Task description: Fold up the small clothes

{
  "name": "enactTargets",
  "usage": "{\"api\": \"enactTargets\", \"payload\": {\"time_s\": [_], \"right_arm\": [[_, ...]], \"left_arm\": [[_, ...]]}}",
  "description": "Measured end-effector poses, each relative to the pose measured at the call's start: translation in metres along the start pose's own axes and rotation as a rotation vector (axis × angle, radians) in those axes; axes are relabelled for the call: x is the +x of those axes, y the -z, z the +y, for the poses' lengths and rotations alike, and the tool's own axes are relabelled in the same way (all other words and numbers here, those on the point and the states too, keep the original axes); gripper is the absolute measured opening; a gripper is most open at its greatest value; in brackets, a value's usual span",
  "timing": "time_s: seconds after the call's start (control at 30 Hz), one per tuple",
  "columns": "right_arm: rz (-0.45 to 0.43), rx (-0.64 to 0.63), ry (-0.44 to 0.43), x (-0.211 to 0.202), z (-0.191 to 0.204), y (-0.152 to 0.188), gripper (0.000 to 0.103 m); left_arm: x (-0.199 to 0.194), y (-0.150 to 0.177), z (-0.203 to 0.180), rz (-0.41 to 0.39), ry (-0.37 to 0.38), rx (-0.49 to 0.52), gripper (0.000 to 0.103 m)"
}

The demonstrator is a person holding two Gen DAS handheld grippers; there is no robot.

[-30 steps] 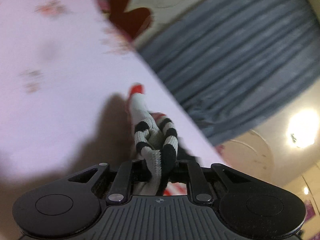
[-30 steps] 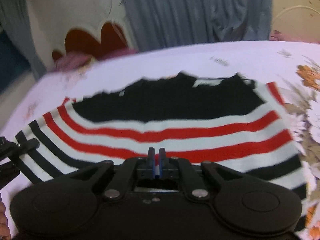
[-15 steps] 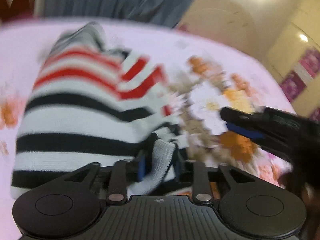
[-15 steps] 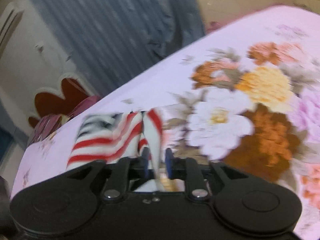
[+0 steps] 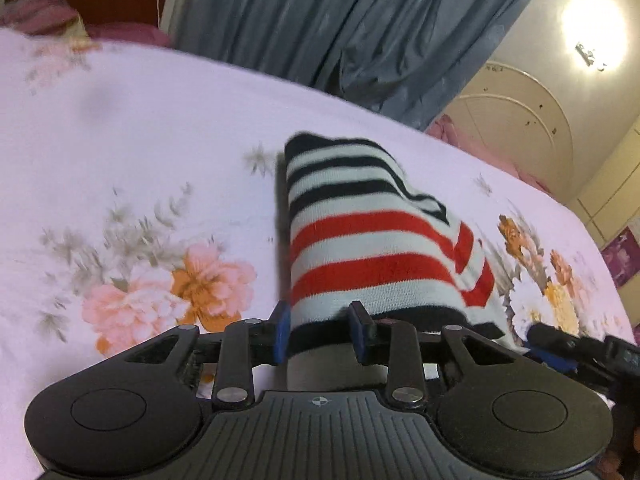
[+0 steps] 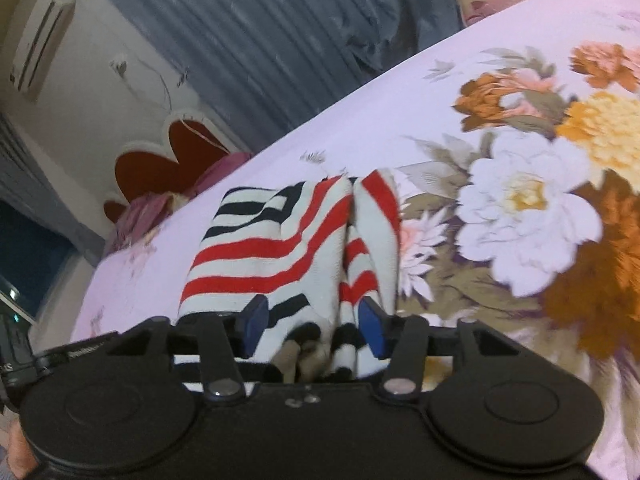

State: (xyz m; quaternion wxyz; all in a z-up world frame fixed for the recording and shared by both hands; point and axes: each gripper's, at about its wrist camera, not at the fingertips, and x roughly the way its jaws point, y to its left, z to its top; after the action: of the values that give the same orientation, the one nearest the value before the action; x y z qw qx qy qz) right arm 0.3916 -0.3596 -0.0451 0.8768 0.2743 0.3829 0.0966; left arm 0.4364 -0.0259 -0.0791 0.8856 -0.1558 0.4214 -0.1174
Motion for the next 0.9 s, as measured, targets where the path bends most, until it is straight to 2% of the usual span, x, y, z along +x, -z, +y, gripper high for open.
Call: {"api": "enactTargets", "payload": {"time_s": [0.13,0.23,0.27,0.33,0.37,0.4,0.43,0.47,0.53,0.6,0.63,0.67,0.7,0.73,0.77,0.83,0.9], "right_arm": [[0.062,-0.051,0.051,0.031,0.006,-0.009,0.045],[0.076,-0.088,0.073,0.049,0.011,-0.012,0.044],[0.074,-0.105,0.083,0.052,0.013,-0.012,0.041],[0.07,-0.162,0.105,0.053,0.021,-0.011,0.029],[0.06,-0.194,0.104,0.051,0.025,-0.009,0.019],[0.044,-0.223,0.109,0.048,0.028,-0.008,0.018],[0.017,-0.263,0.125,0.042,0.034,-0.006,0.017],[-0.018,-0.303,0.135,0.034,0.04,-0.006,0.017],[-0.091,-0.361,0.133,0.013,0.047,-0.005,0.017],[-0.128,-0.344,0.104,-0.001,0.042,-0.005,0.017],[-0.126,-0.336,0.104,0.001,0.036,-0.003,0.017],[-0.084,-0.343,0.149,0.013,0.027,0.001,0.017],[-0.033,-0.32,0.187,0.028,0.016,0.003,0.018],[-0.013,-0.262,0.18,0.037,0.0,0.008,0.018],[-0.029,-0.225,0.152,0.036,-0.006,0.007,0.018],[-0.031,-0.218,0.153,0.035,-0.006,0.006,0.017],[-0.03,-0.229,0.159,0.035,-0.005,0.007,0.018]], "left_arm": [[0.001,0.007,0.003,0.009,0.016,0.02,0.031],[0.008,0.006,0.0,0.008,0.007,0.079,0.031],[0.01,0.004,-0.004,0.004,-0.004,0.114,0.031],[0.006,0.004,-0.015,-0.007,-0.028,0.19,0.031],[0.005,0.004,-0.02,-0.014,-0.039,0.22,0.031],[0.003,0.004,-0.024,-0.021,-0.045,0.247,0.029],[0.001,0.003,-0.029,-0.035,-0.04,0.268,0.016],[-0.004,0.002,-0.034,-0.046,-0.021,0.287,0.012],[-0.006,0.0,-0.047,-0.066,-0.013,0.337,0.012],[0.001,0.0,-0.06,-0.048,-0.024,0.392,0.012],[0.014,0.001,-0.067,0.002,-0.06,0.434,0.011],[0.022,0.002,-0.074,0.032,-0.075,0.473,0.011],[0.026,0.0,-0.083,0.038,-0.091,0.517,0.011],[0.028,-0.001,-0.089,0.048,-0.113,0.554,0.011],[0.029,-0.001,-0.094,0.055,-0.124,0.589,0.011],[0.028,0.001,-0.096,0.053,-0.126,0.64,0.011],[0.026,-0.001,-0.095,0.056,-0.118,0.644,0.011]]}}
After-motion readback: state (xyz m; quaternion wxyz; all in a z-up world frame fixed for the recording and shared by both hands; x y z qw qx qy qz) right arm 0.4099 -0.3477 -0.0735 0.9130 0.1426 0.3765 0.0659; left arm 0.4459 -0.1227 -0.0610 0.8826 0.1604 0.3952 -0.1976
